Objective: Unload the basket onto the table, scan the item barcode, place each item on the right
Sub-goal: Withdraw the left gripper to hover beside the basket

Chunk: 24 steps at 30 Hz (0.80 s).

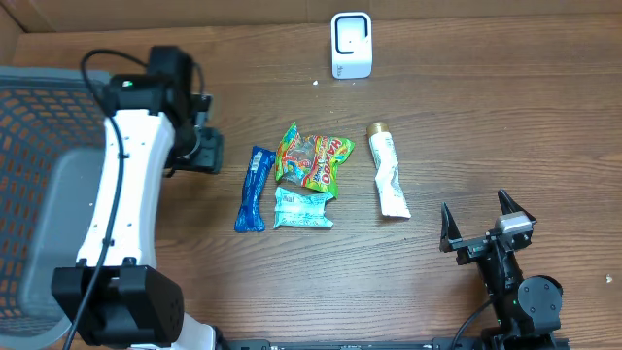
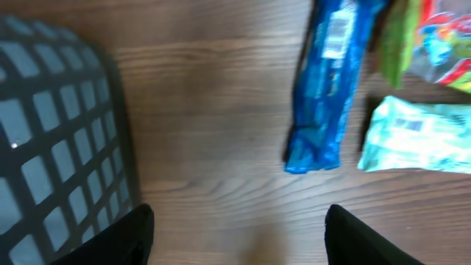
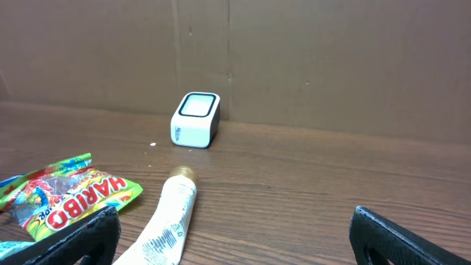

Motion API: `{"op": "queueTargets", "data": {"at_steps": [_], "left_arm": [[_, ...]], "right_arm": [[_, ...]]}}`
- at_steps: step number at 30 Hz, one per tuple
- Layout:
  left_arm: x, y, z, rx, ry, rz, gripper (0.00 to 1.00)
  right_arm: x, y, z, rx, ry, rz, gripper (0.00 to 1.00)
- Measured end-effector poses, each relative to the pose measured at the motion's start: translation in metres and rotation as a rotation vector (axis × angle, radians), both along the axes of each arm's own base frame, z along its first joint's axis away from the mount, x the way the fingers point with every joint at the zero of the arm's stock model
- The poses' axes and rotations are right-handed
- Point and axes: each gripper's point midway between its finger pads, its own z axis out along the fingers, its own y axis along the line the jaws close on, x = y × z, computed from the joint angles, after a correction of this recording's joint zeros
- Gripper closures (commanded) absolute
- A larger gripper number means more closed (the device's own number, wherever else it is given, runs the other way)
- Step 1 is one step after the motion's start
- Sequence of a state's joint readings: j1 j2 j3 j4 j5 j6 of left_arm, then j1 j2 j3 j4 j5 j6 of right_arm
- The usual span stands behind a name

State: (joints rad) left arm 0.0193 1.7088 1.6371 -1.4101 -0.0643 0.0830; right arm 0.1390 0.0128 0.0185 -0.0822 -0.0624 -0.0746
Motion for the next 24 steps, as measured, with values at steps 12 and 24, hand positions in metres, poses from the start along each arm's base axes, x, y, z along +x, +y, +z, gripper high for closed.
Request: {"op": "queueTargets", "data": {"at_steps": [12,24], "left_arm": [[-0.003,0.044,-0.002,-0.026,-0.009,0.113,0.34],[-0.003,0.057,-0.002,-0.074,-0.028,0.148,0.37]], "right_arm": [[0.0,0.0,0.0,0.0,0.0,0.0,0.0],[0.0,0.0,0.0,0.0,0.0,0.0,0.0]]}}
